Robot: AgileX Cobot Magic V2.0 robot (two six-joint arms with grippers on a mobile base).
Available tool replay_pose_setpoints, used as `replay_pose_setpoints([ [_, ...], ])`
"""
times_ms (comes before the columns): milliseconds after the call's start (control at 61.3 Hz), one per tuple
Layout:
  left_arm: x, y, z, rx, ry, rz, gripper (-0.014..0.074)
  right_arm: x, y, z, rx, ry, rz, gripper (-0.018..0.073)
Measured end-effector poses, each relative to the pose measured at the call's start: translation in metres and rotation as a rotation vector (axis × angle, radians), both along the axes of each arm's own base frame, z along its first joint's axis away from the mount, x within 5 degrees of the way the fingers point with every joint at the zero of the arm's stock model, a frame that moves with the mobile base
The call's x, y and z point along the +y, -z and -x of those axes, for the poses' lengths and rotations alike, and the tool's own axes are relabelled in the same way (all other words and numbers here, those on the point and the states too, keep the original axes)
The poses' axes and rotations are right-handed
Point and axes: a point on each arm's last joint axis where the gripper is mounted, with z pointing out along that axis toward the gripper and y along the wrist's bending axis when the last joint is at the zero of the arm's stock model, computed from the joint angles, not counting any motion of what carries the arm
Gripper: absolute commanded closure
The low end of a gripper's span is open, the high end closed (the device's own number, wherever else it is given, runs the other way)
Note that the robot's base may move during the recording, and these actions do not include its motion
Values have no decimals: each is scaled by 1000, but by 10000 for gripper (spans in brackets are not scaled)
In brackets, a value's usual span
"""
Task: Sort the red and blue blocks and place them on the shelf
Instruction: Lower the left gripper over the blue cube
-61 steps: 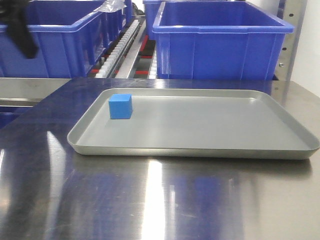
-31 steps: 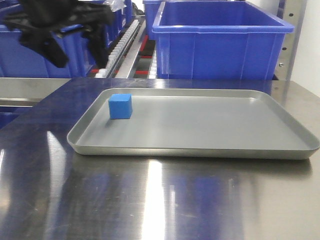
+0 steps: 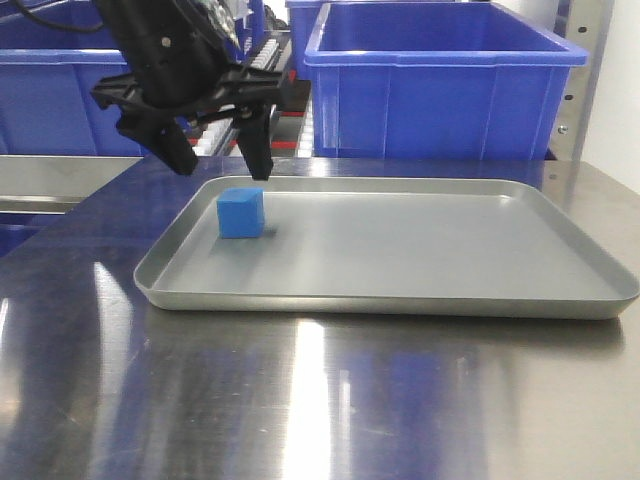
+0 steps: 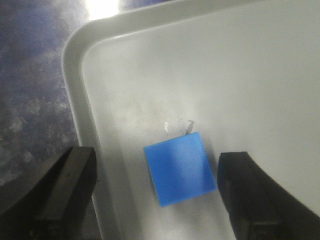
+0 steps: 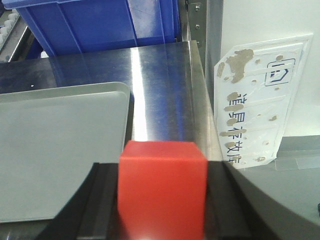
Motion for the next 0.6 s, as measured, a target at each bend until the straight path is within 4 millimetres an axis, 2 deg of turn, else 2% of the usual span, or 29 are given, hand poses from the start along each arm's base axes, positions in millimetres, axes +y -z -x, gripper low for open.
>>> replay_pose_setpoints([
  [261,-7,14,-3,16,-4,5,49,0,0,0,0,0,0,502],
  [604,-14,19,-4,17,-39,41,50,0,0,0,0,0,0,502],
])
